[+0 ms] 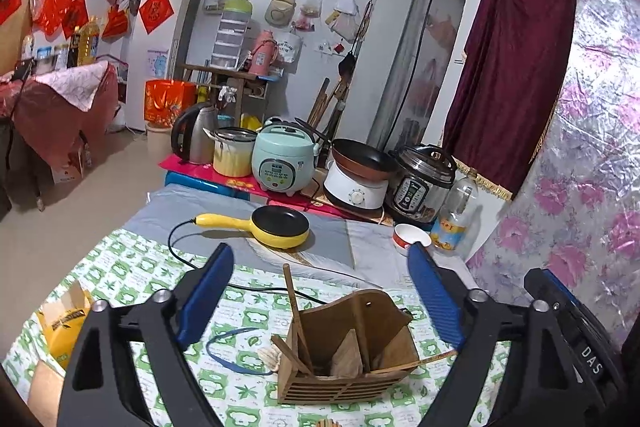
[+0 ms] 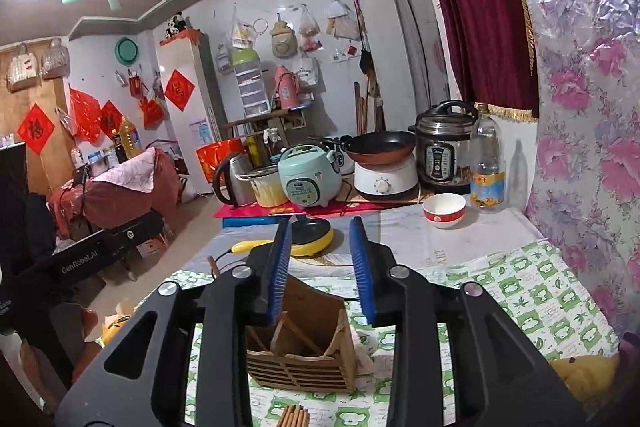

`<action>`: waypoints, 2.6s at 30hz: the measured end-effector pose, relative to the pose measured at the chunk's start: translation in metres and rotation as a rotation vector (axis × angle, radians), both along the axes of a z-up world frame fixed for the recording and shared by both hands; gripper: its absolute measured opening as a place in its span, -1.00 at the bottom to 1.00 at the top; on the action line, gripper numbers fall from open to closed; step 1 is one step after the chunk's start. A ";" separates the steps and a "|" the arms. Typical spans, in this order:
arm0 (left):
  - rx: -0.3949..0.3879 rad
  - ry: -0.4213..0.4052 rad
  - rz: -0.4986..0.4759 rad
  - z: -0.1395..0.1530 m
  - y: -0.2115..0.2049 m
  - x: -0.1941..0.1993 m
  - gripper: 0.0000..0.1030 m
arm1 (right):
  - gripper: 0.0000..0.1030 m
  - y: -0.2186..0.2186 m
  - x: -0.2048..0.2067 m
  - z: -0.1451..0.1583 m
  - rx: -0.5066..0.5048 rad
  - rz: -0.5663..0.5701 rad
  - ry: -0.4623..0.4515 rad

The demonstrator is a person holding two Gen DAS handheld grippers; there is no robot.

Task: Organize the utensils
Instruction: 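Move both grippers back down toward the remaining chopsticks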

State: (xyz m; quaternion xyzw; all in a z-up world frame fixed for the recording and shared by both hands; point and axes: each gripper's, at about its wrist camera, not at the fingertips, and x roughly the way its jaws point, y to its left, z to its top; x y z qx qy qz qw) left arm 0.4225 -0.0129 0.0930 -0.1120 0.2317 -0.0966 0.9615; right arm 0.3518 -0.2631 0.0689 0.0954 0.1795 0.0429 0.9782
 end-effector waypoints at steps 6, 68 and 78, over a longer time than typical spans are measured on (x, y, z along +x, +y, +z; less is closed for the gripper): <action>0.044 -0.032 -0.004 0.007 -0.008 -0.014 0.82 | -0.29 0.010 -0.010 0.006 -0.013 0.024 -0.023; 0.383 0.564 -0.292 -0.237 0.010 -0.126 0.89 | 0.37 0.030 -0.141 -0.198 -0.264 0.357 0.547; 0.382 0.565 -0.292 -0.237 0.010 -0.126 0.89 | 0.32 0.051 -0.157 -0.205 -0.365 0.416 0.592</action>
